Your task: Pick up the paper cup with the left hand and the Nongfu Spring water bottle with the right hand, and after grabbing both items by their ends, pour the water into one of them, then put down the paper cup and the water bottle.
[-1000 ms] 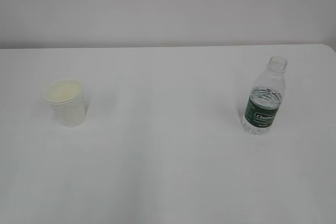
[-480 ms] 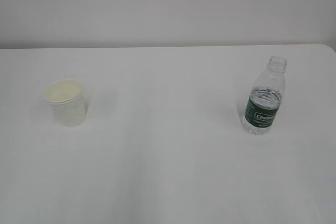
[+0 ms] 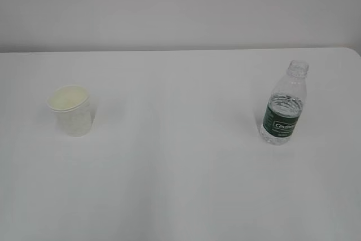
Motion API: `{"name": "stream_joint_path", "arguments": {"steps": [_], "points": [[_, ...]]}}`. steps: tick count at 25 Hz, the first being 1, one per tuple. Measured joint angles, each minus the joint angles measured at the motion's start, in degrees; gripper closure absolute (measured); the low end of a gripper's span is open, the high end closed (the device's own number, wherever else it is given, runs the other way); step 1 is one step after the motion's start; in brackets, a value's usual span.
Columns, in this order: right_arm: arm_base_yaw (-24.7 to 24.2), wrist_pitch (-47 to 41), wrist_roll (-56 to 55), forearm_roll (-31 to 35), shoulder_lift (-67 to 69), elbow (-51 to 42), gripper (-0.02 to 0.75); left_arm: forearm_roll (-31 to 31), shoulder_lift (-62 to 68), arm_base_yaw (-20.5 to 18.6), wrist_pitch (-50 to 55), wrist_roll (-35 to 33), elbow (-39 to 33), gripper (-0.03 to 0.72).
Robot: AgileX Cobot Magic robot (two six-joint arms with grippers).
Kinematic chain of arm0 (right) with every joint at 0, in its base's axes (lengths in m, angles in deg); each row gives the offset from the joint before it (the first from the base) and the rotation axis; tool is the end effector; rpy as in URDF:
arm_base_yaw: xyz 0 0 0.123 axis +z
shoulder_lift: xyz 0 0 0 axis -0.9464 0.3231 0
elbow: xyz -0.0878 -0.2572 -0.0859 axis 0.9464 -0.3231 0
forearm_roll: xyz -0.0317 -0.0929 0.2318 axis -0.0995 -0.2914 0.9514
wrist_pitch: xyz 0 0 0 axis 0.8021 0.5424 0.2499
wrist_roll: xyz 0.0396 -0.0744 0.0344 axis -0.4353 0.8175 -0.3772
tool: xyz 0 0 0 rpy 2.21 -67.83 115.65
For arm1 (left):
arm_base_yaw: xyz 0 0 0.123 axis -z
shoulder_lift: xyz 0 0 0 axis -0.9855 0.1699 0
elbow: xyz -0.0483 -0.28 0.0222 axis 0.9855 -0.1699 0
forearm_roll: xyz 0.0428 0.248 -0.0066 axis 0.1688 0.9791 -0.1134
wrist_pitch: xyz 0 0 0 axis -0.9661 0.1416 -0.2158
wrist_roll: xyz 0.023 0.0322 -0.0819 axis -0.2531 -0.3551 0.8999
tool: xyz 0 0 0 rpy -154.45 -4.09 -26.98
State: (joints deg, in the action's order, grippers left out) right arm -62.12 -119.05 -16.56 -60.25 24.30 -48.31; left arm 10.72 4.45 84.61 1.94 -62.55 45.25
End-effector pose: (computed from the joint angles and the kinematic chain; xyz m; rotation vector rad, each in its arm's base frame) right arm -0.0092 -0.0100 0.2780 -0.1520 2.0381 -0.0261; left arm -0.0068 -0.0021 0.2837 -0.0485 2.0650 -0.1632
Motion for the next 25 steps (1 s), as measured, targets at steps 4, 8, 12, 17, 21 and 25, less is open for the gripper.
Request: {"name": "stream_joint_path", "arguments": {"steps": [4, 8, 12, 17, 21, 25], "points": [[0.0, 3.3, 0.0, 2.4, 1.0, 0.2, 0.148, 0.0, 3.7, 0.0, -2.0, -0.1, 2.3, 0.301], [0.0, 5.2, 0.0, 5.1, 4.7, 0.2, 0.148, -1.1, 9.0, 0.0, -6.5, -0.2, 3.3, 0.301], [0.0, 8.4, 0.0, 7.2, 9.1, 0.2, 0.148, -5.2, 14.4, 0.0, -14.0, -0.2, 3.3, 0.301], [0.0, 15.9, 0.0, 10.2, 11.2, 0.5, 0.148, -6.0, 18.8, 0.0, -21.3, -0.3, 3.3, 0.301], [0.0, 23.2, 0.0, 10.4, 11.2, 0.8, 0.148, -3.7, 21.2, 0.0, -29.0, -0.3, 3.3, 0.300], [0.0, 28.7, 0.0, 9.7, 11.8, 0.8, 0.148, -0.4, 22.1, 0.0, -34.0, -0.3, 3.3, 0.300]]}}
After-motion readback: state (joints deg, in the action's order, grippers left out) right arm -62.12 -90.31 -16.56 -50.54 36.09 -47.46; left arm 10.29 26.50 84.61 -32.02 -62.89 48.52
